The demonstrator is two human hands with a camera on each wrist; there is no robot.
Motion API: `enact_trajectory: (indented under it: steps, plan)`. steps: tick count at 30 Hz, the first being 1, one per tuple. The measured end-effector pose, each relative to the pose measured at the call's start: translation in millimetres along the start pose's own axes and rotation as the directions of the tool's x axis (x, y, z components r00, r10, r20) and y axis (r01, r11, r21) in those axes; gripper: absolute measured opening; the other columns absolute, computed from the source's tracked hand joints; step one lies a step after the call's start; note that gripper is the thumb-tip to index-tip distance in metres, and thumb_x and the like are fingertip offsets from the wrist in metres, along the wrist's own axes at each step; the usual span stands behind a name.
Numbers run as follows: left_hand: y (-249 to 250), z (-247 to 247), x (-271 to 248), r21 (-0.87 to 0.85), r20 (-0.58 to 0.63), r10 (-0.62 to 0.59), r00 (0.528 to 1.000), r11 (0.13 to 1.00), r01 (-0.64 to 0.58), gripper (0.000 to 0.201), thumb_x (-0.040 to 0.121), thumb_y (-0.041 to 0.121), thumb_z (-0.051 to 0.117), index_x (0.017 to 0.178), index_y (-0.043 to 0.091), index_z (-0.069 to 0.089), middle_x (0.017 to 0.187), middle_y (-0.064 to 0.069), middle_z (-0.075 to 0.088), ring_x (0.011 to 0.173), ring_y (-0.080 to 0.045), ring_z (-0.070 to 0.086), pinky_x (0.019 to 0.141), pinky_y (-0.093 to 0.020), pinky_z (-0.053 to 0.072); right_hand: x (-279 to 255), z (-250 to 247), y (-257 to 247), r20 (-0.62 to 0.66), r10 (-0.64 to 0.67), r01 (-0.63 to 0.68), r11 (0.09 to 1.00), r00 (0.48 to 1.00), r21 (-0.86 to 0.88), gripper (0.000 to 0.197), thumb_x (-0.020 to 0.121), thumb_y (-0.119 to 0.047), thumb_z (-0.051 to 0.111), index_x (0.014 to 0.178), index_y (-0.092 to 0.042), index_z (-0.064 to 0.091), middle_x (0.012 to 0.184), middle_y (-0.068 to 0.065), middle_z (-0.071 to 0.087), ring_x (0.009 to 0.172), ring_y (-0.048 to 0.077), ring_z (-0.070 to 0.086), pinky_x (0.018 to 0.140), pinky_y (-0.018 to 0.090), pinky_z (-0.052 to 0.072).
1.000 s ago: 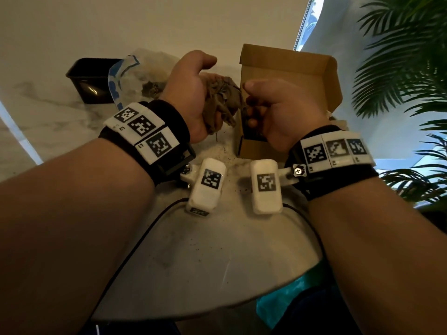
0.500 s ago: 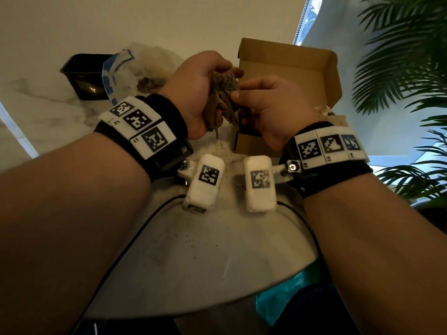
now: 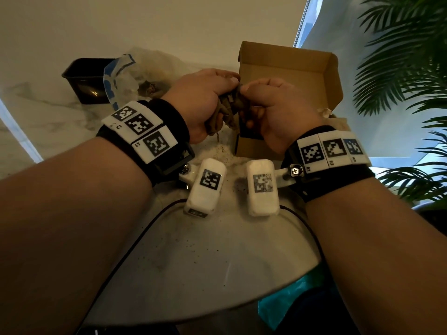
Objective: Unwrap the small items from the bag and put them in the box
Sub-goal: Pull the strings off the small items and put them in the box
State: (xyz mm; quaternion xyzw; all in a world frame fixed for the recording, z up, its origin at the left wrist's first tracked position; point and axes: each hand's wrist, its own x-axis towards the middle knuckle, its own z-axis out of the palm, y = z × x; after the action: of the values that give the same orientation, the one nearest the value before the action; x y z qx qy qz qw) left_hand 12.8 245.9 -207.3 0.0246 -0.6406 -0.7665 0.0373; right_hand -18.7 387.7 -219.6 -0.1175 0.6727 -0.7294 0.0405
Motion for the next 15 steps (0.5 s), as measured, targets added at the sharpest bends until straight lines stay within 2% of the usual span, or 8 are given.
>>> enact_trajectory:
  steps: [2, 5, 6, 10, 15]
  plan:
    - [0.6, 0.1, -1.0, -0.017, 0.005, 0.001, 1.0, 1.0, -0.001, 0.014, 0.104, 0.018, 0.055, 0.115, 0.012, 0.062, 0.083, -0.007, 0.065, 0.057, -0.012, 0.061, 0.038, -0.016, 0.039, -0.9, 0.5, -0.7, -0.001, -0.012, 0.012, 0.999, 1.0, -0.037, 0.01, 0.09, -0.007, 0.068, 0.087, -0.015, 0.062, 0.067, -0.002, 0.07, 0.056, 0.01, 0.062, 0.054, 0.027, 0.049]
    - [0.1, 0.9, -1.0, -0.021, 0.005, -0.005, 1.0, 1.0, 0.005, 0.018, 0.104, 0.021, 0.055, 0.117, 0.01, 0.06, 0.083, -0.008, 0.063, 0.055, -0.012, 0.062, 0.037, -0.017, 0.038, -0.8, 0.8, 0.0, -0.007, -0.022, 0.022, 0.998, 1.0, -0.059, 0.015, 0.089, -0.002, 0.068, 0.084, -0.014, 0.061, 0.052, -0.009, 0.063, 0.046, 0.005, 0.056, 0.052, 0.025, 0.047]
    - [-0.3, 1.3, -0.6, -0.026, 0.002, -0.01, 1.0, 1.0, 0.01, 0.019, 0.104, 0.023, 0.055, 0.117, 0.009, 0.06, 0.083, -0.008, 0.063, 0.052, -0.012, 0.061, 0.037, -0.017, 0.038, -0.4, 0.7, 0.2, -0.01, -0.022, 0.022, 0.998, 1.0, -0.053, 0.015, 0.09, -0.002, 0.067, 0.083, -0.014, 0.06, 0.053, -0.008, 0.063, 0.048, 0.006, 0.057, 0.052, 0.025, 0.046]
    - [-0.6, 1.1, 1.2, -0.043, -0.028, -0.039, 0.999, 0.998, 0.038, 0.02, 0.104, 0.031, 0.055, 0.105, 0.012, 0.061, 0.084, -0.01, 0.064, 0.045, -0.012, 0.058, 0.039, -0.017, 0.038, 0.4, -0.6, 0.0, -0.019, -0.008, 0.008, 1.0, 1.0, 0.002, 0.016, 0.09, -0.002, 0.063, 0.081, -0.015, 0.06, 0.075, 0.004, 0.068, 0.066, 0.019, 0.064, 0.052, 0.027, 0.048]
    - [-0.9, -1.1, 4.0, -0.068, -0.094, -0.064, 0.993, 0.996, 0.058, 0.017, 0.103, 0.028, 0.056, 0.109, 0.013, 0.063, 0.085, -0.003, 0.065, 0.061, -0.014, 0.06, 0.041, -0.018, 0.039, 1.8, -1.5, -0.6, -0.037, 0.014, -0.009, 0.992, 0.999, 0.127, 0.018, 0.092, 0.002, 0.053, 0.083, -0.013, 0.052, 0.082, 0.009, 0.063, 0.07, 0.024, 0.065, 0.052, 0.029, 0.048]
